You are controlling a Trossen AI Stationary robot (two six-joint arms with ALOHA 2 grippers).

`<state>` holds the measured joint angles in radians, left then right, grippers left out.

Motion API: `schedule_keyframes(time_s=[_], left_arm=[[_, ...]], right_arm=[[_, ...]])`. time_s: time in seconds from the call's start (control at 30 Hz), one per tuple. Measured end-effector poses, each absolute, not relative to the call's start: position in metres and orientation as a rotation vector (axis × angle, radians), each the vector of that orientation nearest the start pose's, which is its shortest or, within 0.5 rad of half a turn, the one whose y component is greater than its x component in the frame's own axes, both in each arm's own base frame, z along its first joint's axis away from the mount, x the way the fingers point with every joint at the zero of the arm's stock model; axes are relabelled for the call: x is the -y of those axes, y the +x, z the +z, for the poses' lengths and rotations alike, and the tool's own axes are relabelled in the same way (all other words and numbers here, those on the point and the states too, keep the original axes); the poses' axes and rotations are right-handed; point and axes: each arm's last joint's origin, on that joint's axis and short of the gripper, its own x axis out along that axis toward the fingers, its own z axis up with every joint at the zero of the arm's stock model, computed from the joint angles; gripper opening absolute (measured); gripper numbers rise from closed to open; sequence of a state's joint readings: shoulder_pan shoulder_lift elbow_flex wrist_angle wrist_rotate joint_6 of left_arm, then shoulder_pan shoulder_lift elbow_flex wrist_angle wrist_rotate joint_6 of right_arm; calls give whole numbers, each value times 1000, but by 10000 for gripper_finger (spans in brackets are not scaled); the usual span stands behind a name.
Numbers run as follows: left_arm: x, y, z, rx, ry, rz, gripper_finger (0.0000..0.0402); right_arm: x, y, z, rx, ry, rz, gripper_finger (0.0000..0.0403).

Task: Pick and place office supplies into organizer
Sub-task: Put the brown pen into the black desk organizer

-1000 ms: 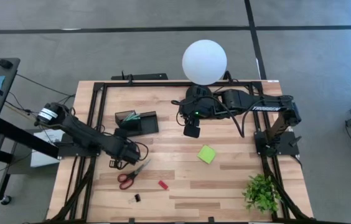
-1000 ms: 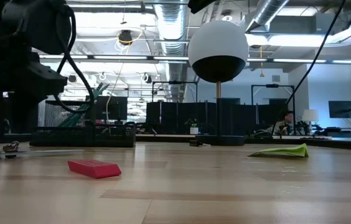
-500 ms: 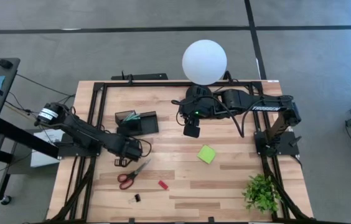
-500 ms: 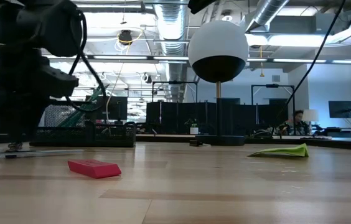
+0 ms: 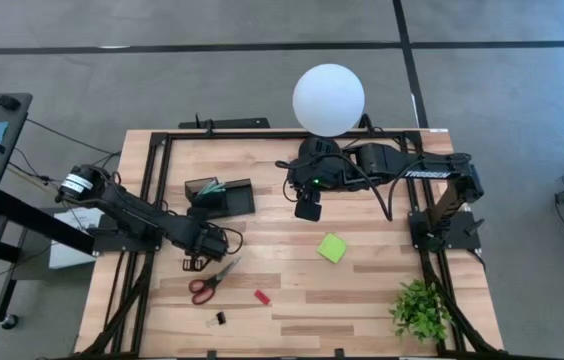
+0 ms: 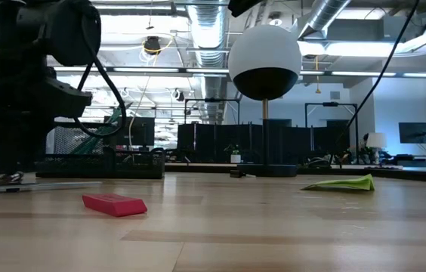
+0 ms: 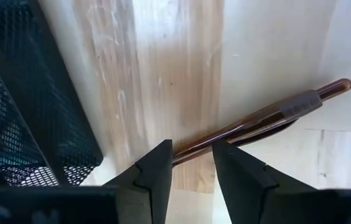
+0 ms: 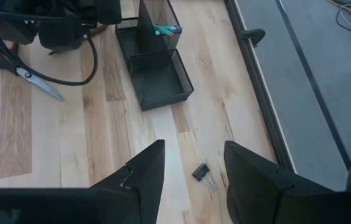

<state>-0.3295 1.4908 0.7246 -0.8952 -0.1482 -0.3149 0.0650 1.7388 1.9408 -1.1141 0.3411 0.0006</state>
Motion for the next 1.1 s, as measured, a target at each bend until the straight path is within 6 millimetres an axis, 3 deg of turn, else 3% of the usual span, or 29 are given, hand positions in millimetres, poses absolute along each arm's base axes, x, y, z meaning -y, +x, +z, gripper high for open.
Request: schedule_keyframes(time_s=[0.37, 0.67, 0.9, 1.0, 1.1], left_arm=[[83, 202, 143, -1523, 64, 59, 119], [103, 232, 145, -1177, 6, 6, 119], [105, 244, 132, -1164, 31, 43, 119], [105, 245, 140, -1227, 53, 57, 119], [111, 258, 168, -1142, 68, 20, 119]], right_arm=[[-13, 350, 396, -897, -185, -257, 161], [-13, 350, 397, -896, -184, -258, 161], [-12, 351, 397, -889, -183, -259, 161], [-12, 351, 397, -891, -190, -255, 161], [-12, 351, 397, -893, -191, -255, 161]])
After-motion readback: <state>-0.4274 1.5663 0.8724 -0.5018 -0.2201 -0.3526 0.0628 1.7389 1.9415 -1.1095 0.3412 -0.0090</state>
